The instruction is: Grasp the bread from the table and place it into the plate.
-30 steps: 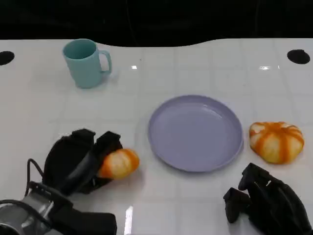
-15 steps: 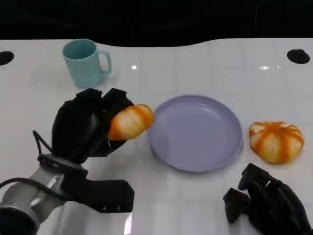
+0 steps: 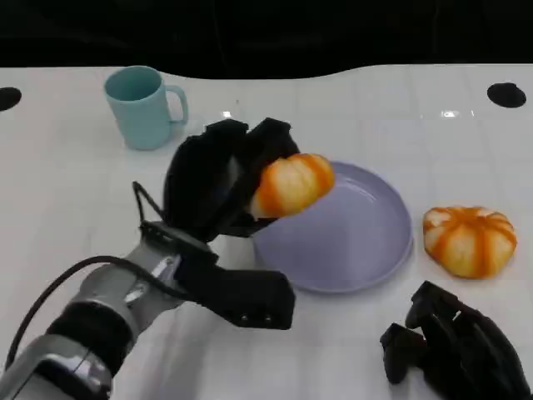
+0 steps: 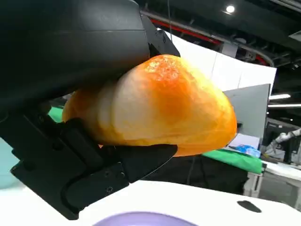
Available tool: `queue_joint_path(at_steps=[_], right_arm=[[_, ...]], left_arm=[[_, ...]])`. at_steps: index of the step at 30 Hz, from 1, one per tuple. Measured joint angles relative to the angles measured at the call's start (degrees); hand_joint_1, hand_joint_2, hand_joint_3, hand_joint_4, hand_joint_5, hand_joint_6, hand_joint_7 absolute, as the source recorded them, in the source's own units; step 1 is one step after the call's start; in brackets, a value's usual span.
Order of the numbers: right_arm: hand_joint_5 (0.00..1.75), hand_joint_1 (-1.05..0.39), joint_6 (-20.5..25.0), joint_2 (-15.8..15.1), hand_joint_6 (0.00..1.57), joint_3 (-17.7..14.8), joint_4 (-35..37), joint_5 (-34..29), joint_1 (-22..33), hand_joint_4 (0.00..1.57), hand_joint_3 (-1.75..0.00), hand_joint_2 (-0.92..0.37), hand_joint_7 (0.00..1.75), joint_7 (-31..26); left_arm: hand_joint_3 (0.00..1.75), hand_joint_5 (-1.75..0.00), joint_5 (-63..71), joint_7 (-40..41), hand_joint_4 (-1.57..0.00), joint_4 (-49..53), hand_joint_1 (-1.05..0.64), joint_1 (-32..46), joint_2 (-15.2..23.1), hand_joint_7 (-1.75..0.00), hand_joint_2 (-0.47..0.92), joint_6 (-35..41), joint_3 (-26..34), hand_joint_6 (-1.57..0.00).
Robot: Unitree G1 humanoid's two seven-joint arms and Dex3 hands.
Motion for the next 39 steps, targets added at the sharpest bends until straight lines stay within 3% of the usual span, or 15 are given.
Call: queue_joint_path(at_steps=[8,13,15,16,18,21,27,30,39], right_arm=[[1.65,-0.56,0.8,-0.1,0.68,0.0,-0.9,0.0,0.5,0.77,-0.23,-0.92,1.41,-0.2],[1.65,-0.55,1.2,0.0,0.67,0.0,-1.0,0.3,0.5,0.76,-0.23,-0.92,1.4,-0.1],[1.66,-0.55,1.4,0.0,0.67,0.0,-1.1,0.3,0.5,0.77,-0.24,-0.92,1.41,-0.1],[1.66,-0.55,1.4,0.0,0.68,0.0,-1.1,0.3,0.6,0.77,-0.24,-0.92,1.41,-0.1],[1.67,-0.55,1.3,0.0,0.68,0.0,-1.1,0.3,0.6,0.77,-0.24,-0.92,1.42,0.0],[1.69,-0.55,1.0,0.1,0.67,0.0,-1.1,0.3,0.6,0.76,-0.25,-0.92,1.44,0.0],[1.72,-0.55,0.7,0.3,0.65,0.1,-1.1,0.3,0.6,0.75,-0.25,-0.92,1.48,0.0],[1.72,-0.56,0.7,0.4,0.65,0.1,-1.1,0.3,0.6,0.75,-0.25,-0.92,1.49,0.0],[1.71,-0.56,0.7,0.3,0.65,0.1,-1.3,0.2,0.5,0.75,-0.24,-0.92,1.48,-0.4]], left_arm=[[1.3,-1.75,-1.1,-2.9,-0.98,8.5,-0.43,-5.2,-5.2,-1.75,0.54,-0.3,-1.1,-0.77],[0.98,-1.71,-2.6,-10.3,-0.72,11.5,-0.46,-6.8,-6.4,-1.3,0.63,0.4,-1.2,-0.61],[0.75,-1.41,-3.1,-14.5,-0.52,11.6,-0.5,-7.0,-6.4,-0.95,0.71,1.5,-1.3,-0.4],[0.54,-1.24,-3.3,-17.1,-0.43,11.5,-0.54,-7.2,-6.4,-0.77,0.82,2.4,-1.4,-0.31],[0.4,-1.06,-3.3,-22.3,-0.21,11.2,-0.66,-7.7,-6.2,-0.6,0.9,4.6,-2.0,-0.14],[0.45,-0.9,-3.2,-29.1,-0.03,9.8,-0.81,-8.0,-5.8,-0.45,0.92,8.0,-3.3,-0.02],[0.61,-0.23,-2.6,-40.3,0.0,4.5,-1.04,-8.3,-5.3,-0.14,0.92,15.8,-5.3,0.0],[0.63,-0.06,-2.5,-43.3,0.0,2.1,-1.05,-8.3,-4.7,-0.11,0.92,17.1,-5.8,0.0],[0.65,-0.04,-4.7,-50.8,-0.01,-8.1,-1.05,-4.9,-0.2,-0.14,0.92,16.8,-4.9,-0.01]])
